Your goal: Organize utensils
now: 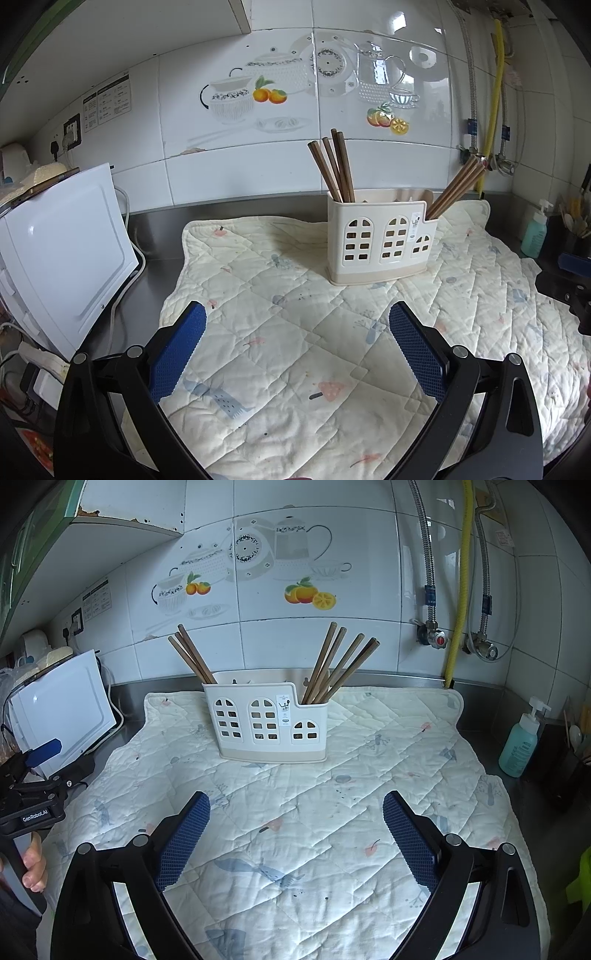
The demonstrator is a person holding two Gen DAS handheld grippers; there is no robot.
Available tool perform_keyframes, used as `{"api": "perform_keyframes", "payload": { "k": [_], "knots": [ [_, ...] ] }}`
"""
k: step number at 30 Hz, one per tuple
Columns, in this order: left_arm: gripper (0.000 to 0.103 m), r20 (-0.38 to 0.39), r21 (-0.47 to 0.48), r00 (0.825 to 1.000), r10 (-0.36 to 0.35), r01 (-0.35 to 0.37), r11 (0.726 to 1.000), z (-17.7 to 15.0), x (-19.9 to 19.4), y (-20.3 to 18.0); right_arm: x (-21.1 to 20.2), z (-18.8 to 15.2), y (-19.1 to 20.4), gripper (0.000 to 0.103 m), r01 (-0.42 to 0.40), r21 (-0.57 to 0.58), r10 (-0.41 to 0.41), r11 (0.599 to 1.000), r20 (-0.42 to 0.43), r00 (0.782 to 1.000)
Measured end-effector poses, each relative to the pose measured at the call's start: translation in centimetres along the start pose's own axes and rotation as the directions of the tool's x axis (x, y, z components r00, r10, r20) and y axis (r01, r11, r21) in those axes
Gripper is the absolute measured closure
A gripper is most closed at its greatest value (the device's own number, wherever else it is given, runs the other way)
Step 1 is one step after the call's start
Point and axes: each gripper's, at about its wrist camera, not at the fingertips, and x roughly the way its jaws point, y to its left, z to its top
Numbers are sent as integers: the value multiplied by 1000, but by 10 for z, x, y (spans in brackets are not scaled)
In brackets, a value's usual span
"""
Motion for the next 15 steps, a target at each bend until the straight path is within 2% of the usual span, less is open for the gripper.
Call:
{"api": "perform_keyframes", "payload": {
  "k": [15],
  "knots": [
    [5, -14, 13, 1000, -9, 9, 1000, -1, 4, -6, 1, -1, 1, 11, 0, 2, 0, 1000, -6, 1000]
  ]
}}
